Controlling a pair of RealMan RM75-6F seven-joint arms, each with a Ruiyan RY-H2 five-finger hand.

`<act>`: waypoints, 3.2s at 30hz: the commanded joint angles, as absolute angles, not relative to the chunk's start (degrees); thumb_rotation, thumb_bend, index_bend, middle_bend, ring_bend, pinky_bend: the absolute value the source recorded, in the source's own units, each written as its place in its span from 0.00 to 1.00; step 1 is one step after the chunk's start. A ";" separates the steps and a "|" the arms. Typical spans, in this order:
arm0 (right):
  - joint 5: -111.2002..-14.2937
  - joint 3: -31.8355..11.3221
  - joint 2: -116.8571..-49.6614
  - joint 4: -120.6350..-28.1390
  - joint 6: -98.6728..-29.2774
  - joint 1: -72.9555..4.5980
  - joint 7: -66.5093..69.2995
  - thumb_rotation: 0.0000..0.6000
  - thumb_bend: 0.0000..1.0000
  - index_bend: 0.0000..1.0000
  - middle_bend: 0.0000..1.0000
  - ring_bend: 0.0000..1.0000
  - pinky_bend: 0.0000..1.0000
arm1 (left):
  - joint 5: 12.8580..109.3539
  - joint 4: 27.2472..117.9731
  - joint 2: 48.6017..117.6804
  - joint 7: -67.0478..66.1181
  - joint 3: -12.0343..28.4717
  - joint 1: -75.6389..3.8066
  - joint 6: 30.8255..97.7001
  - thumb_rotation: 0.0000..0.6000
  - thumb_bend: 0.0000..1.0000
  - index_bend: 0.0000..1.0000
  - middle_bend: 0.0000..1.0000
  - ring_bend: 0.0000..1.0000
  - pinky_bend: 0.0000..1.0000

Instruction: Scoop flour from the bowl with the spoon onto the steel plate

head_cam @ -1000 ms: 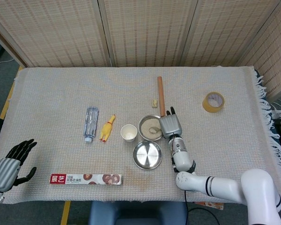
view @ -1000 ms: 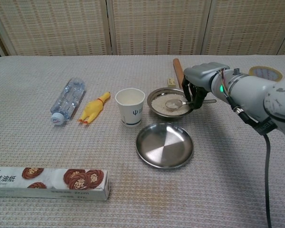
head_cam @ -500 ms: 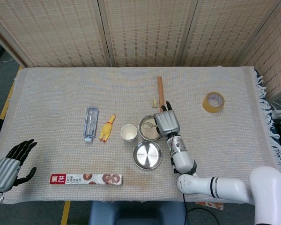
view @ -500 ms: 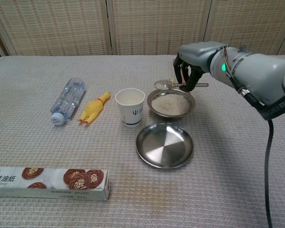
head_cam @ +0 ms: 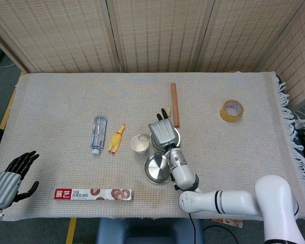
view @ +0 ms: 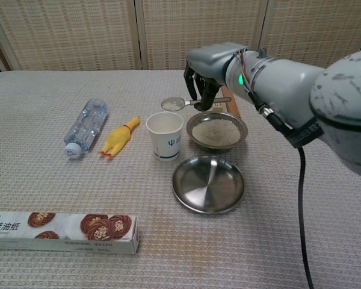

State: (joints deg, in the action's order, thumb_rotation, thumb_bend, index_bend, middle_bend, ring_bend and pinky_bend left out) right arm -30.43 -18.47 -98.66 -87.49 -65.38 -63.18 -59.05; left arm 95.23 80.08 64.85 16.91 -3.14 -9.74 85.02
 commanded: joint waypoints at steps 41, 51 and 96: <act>-44.66 0.32 -108.14 -80.49 -77.08 -74.09 -103.31 1.00 0.35 0.93 0.57 0.14 0.00 | 96.05 80.05 64.42 17.54 -3.37 -9.30 86.03 1.00 0.41 0.00 0.00 0.01 0.12; -47.01 -9.09 -101.14 -95.18 -83.82 -65.23 -82.70 1.00 0.35 0.93 0.57 0.14 0.00 | 95.98 80.02 64.34 17.56 -3.37 -9.06 86.36 1.00 0.41 0.00 0.00 0.01 0.12; -53.02 -1.25 -100.41 -91.72 -67.77 -46.24 -52.53 1.00 0.35 0.35 0.35 0.05 0.00 | 97.11 80.79 64.43 16.34 -4.00 -9.07 86.26 1.00 0.41 0.00 0.00 0.02 0.12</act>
State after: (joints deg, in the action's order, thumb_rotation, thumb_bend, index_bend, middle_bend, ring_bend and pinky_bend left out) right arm -53.08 -1.35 -100.50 -91.59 -67.79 -46.37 -52.28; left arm 97.10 80.77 64.40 16.27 -4.02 -9.06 86.23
